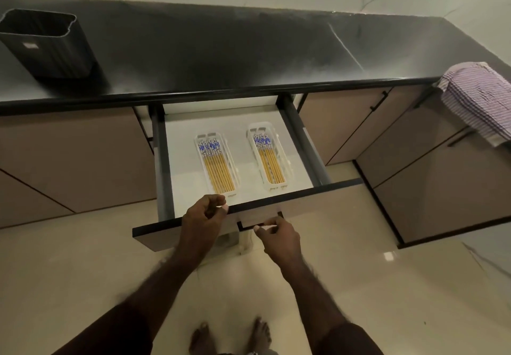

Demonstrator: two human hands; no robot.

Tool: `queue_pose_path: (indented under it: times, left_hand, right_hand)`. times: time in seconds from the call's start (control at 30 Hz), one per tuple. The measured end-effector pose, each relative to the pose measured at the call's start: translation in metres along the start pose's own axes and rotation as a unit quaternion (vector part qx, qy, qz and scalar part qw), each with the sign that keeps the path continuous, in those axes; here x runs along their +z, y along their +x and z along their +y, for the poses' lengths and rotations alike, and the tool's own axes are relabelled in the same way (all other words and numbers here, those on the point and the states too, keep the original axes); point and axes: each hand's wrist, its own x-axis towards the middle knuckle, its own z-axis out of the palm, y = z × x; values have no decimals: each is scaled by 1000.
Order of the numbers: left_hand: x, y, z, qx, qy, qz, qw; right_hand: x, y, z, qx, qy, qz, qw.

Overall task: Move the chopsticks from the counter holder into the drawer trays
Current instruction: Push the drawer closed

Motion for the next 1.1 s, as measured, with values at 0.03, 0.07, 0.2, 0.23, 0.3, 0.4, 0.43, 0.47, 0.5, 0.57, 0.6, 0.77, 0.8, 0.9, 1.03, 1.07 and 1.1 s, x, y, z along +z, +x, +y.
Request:
queue_pose_path:
  times: [0.03,0.07,0.2,0.23,0.3,0.4,0.43,0.47,0.5,0.57,0.6,0.77,0.8,0.9,1.03,1.07,1.1]
  left_hand:
    - [0,-1,0,7,5,-2,1000]
    - [0,-2,-1,13,12,-4,1000]
    - [0,-3,-7,28,30,-4,999]
    - [1,-3,-9,30,33,-3,999]
    - [2,-2,-12,31,37,0,999]
    - [5,3,-14,25,41,4,999]
    - [7,5,-14,24,45,9,999]
    - [9,7,-14,23,50,16,998]
    - [12,8,-14,23,55,22,998]
    - [19,13,-12,33,68,35,997]
    - [23,15,-11,48,84,42,994]
    - [44,30,-19,147,224,43,962]
    - [49,31,-21,145,247,37,957]
    - [61,34,-26,135,312,33,940]
    - [66,41,-30,115,369,34,922]
    - [65,43,-31,107,374,32,921]
    - [65,46,-31,101,378,29,920]
  right_hand:
    - [4,3,2,36,35,-8,999]
    - [7,7,4,77,83,-19,993]
    - [13,22,10,212,286,-73,932]
    - [15,27,13,227,310,-77,920]
    - [18,40,17,247,351,-83,899]
    - [19,56,19,268,403,-90,870]
    - [18,62,19,273,417,-94,862]
    - [18,67,19,276,429,-99,854]
    - [18,71,19,278,441,-101,847]
    - [18,82,18,284,460,-100,835]
    - [19,86,18,289,467,-95,830]
    - [16,100,14,304,483,-79,818]
    - [15,102,13,306,482,-79,817]
    - [14,108,9,311,475,-89,818]
    - [13,120,5,303,470,-123,820]
    - [14,123,3,299,466,-128,823]
    - [15,127,0,294,460,-134,827]
